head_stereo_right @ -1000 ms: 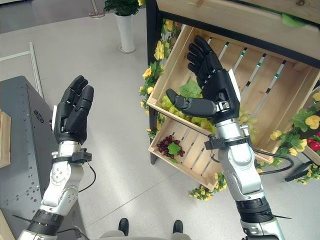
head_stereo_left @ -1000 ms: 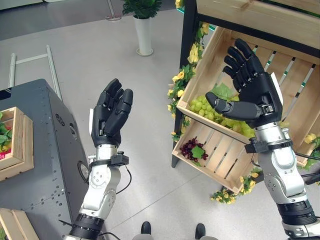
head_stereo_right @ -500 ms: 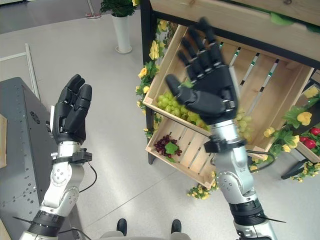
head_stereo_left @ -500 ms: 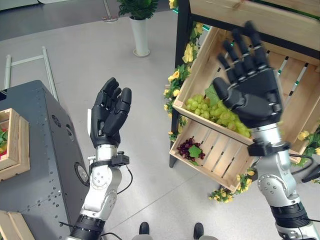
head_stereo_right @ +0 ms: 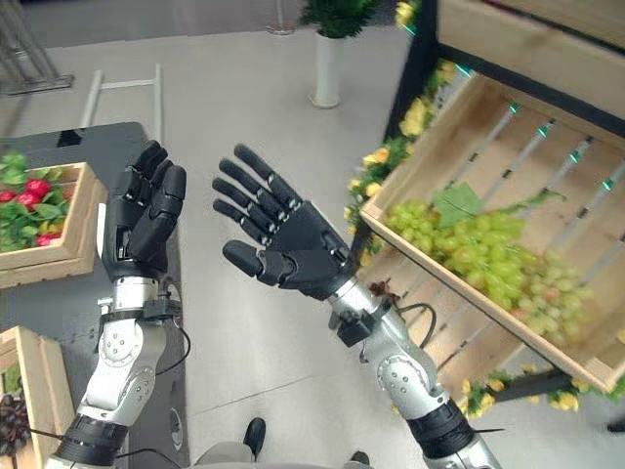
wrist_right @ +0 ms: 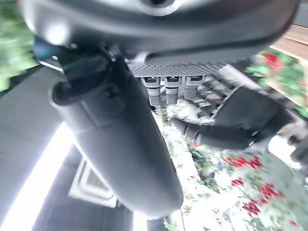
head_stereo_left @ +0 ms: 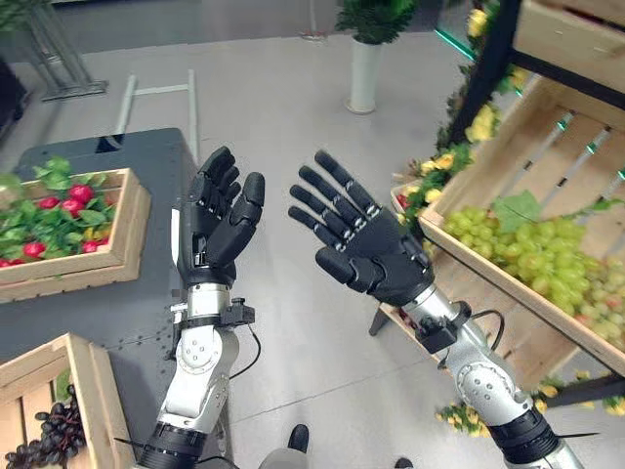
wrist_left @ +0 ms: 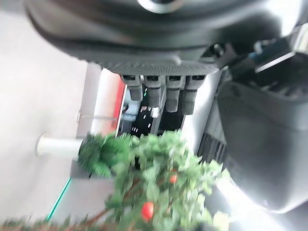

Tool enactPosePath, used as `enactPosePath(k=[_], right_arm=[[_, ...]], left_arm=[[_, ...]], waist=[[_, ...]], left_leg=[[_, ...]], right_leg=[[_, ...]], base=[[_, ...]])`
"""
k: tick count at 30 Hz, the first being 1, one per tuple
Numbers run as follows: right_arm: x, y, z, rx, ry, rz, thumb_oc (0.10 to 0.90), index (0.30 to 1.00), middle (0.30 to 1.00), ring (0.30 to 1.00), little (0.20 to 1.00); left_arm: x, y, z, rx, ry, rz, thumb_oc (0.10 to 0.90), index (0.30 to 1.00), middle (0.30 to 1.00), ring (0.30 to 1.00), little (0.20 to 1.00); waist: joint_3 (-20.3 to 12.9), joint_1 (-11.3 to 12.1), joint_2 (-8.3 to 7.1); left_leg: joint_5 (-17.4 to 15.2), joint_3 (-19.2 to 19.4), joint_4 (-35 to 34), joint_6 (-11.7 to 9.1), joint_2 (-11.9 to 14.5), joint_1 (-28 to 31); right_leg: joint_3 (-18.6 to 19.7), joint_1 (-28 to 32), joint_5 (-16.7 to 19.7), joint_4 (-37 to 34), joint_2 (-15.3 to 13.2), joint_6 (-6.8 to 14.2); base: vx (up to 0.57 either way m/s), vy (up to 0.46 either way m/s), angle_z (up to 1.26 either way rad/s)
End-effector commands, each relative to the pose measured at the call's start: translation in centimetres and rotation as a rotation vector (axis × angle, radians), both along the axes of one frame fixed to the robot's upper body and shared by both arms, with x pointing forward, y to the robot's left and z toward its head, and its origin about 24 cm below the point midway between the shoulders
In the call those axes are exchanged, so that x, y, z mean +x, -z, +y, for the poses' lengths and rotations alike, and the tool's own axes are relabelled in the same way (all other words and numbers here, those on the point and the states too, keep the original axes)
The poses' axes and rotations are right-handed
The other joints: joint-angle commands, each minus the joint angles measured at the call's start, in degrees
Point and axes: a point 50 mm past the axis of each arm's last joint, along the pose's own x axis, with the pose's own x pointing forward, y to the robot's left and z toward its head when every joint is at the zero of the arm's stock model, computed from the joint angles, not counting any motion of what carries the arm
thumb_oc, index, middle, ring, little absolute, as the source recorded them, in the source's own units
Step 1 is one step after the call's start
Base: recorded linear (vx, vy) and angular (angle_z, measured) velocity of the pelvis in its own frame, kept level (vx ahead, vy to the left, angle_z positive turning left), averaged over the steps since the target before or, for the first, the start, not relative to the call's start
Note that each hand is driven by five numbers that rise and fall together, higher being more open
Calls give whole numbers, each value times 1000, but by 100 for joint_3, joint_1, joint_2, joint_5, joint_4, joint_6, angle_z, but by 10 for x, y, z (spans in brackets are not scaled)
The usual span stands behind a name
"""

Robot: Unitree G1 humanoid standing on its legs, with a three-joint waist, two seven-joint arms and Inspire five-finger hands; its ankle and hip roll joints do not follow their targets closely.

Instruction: Pick up the fruits from the basket on one side to the basket on the other side

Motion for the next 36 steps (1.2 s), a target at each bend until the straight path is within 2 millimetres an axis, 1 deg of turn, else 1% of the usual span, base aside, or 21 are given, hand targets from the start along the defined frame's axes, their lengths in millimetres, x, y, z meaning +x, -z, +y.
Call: enactPosePath(k=[1, 2, 3, 4, 5, 6, 8, 9, 13, 19, 21, 23, 24, 26, 28, 29, 31, 32, 34, 35, 36], right_arm=[[-2, -22, 0, 144, -17, -129, 800, 900, 900, 900, 900], [-2, -20, 0, 141, -18, -126, 800, 900, 900, 900, 900], [-2, -15, 1, 136, -24, -90, 800, 900, 900, 900, 900], [-1, -12, 0, 132, -20, -81, 800, 900, 900, 900, 900], [-1, -7, -4, 104, 4, -71, 800, 900, 900, 900, 900], [-1, -7, -4, 104, 4, -71, 800, 900, 900, 900, 900], [-2, 3, -12, 92, 31, -40, 800, 900, 900, 900, 900], [-2, 7, -14, 76, 42, -30, 800, 900, 900, 900, 900], [0, 15, -20, 43, 67, 6, 800, 900, 900, 900, 900], [3, 14, -12, 29, 69, -6, 800, 900, 900, 900, 900], [3, 16, -14, 12, 86, -17, 800, 900, 900, 900, 900], [3, 19, -19, -3, 96, -16, 800, 900, 900, 900, 900], [4, 23, -23, -1, 103, -8, 800, 900, 900, 900, 900], [2, 27, -29, -11, 120, -9, 800, 900, 900, 900, 900], [-3, 33, -37, -11, 152, 1, 800, 900, 900, 900, 900], [-4, 34, -38, -11, 151, 1, 800, 900, 900, 900, 900], [-7, 36, -42, -16, 151, -3, 800, 900, 900, 900, 900], [-7, 37, -43, -18, 138, -11, 800, 900, 900, 900, 900], [-9, 39, -42, -20, 122, -15, 800, 900, 900, 900, 900], [-11, 40, -42, -20, 105, -13, 800, 900, 900, 900, 900], [-12, 40, -41, -24, 97, -12, 800, 900, 900, 900, 900]], left_arm=[[-11, -40, 4, 53, 14, -284, 800, 900, 900, 900, 900], [-11, -40, 4, 53, 10, -285, 800, 900, 900, 900, 900], [-10, -40, 3, 55, 7, -292, 800, 900, 900, 900, 900], [-10, -40, 3, 56, 10, -298, 800, 900, 900, 900, 900], [-9, -41, 1, 58, 18, -304, 800, 900, 900, 900, 900], [-9, -41, 1, 58, 18, -304, 800, 900, 900, 900, 900], [-9, -40, 3, 59, 5, -298, 800, 900, 900, 900, 900], [-10, -39, 6, 63, -18, -294, 800, 900, 900, 900, 900], [-15, -35, 17, 40, -151, -279, 800, 900, 900, 900, 900], [-12, -34, 15, 42, -169, -277, 800, 900, 900, 900, 900], [-11, -36, 12, 48, -162, -280, 800, 900, 900, 900, 900], [-10, -36, 12, 40, -164, -280, 800, 900, 900, 900, 900], [-9, -35, 10, 31, -162, -279, 800, 900, 900, 900, 900], [-8, -33, 7, 22, -154, -277, 800, 900, 900, 900, 900], [-10, -29, 4, 4, -136, -274, 800, 900, 900, 900, 900], [-11, -28, 5, 0, -139, -275, 800, 900, 900, 900, 900], [-13, -26, 4, 8, -140, -283, 800, 900, 900, 900, 900], [-14, -26, 5, 5, -149, -287, 800, 900, 900, 900, 900], [-13, -25, 5, 1, -159, -280, 800, 900, 900, 900, 900], [-14, -25, 8, 5, -173, -270, 800, 900, 900, 900, 900], [-14, -25, 8, 14, -175, -263, 800, 900, 900, 900, 900]], waist=[[-401, 80, 14], [-398, 73, 15], [-384, 24, 12], [-373, 1, 14], [-355, -106, 20], [-352, -112, 22], [-307, -206, 5], [-283, -198, -18], [-148, -138, -125], [31, -16, -225], [41, -62, -224], [19, -103, -226], [-5, -163, -214], [-41, -276, -173], [-116, -477, -71], [-140, -537, -44], [-174, -628, -4], [-183, -653, 29], [-192, -628, 41], [-227, -588, 36], [-271, -546, 25]], left_leg=[[-285, -124, 22, 252, -464, -89], [-285, -147, 24, 247, -473, -93], [-279, -245, 1, 237, -529, -107], [-273, -322, -26, 241, -557, -108], [-260, -471, -58, 247, -624, -113], [-262, -478, -58, 246, -623, -109], [-276, -670, -6, 240, -657, -97], [-249, -761, -11, 219, -648, -96], [-229, -626, 245, 50, -489, -180], [-161, -391, 635, -178, -351, -540], [-165, 3, 682, -231, -261, -659], [-213, 140, 746, -261, -233, -735], [-211, 370, 784, -300, -163, -790], [-130, 775, 647, -373, 35, -815], [147, 1575, 141, -495, 440, -726], [230, 1847, 38, -530, 546, -707], [157, 2169, -28, -573, 648, -588], [191, 2275, -88, -587, 686, -567], [137, 2222, -128, -560, 612, -498], [95, 2164, -98, -437, 501, -485], [13, 2079, -75, -393, 422, -457]], right_leg=[[343, -120, 271, -302, 445, 157], [359, -109, 285, -408, 466, 154], [597, -121, 421, -859, 593, 166], [694, -134, 465, -963, 661, 157], [1062, -153, 597, -1193, 853, 130], [1055, -146, 596, -1196, 854, 129], [1308, -98, 574, -1177, 1057, 58], [1253, -36, 561, -1221, 1072, 32], [934, 244, 532, -1490, 1135, -98], [466, 501, 456, -1574, 1164, -243], [285, 586, 383, -1605, 1197, -300], [150, 593, 305, -1582, 1202, -339], [27, 589, 280, -1562, 1188, -351], [-136, 586, 231, -1544, 1190, -357], [-459, 621, 138, -1565, 1189, -358], [-566, 634, 126, -1579, 1184, -353], [-703, 684, 30, -1574, 1138, -319], [-772, 678, 34, -1562, 1097, -299], [-805, 702, 39, -1557, 1018, -241], [-840, 662, 97, -1526, 918, -197], [-854, 648, 89, -1481, 834, -145]], base=[[17, -125, 65], [53, -198, 86], [38, -175, 68], [47, -315, 116], [12, -215, 109], [46, -289, 171], [47, -347, 140], [26, -443, 100], [11, -371, 63], [-16, -245, 50], [-18, -130, 94], [-17, -29, 110], [2, 42, 114], [23, 79, 92], [55, 159, 99], [88, 172, 118], [113, 286, 111], [116, 398, 86], [92, 309, 31], [111, 348, 0], [120, 365, 28]])
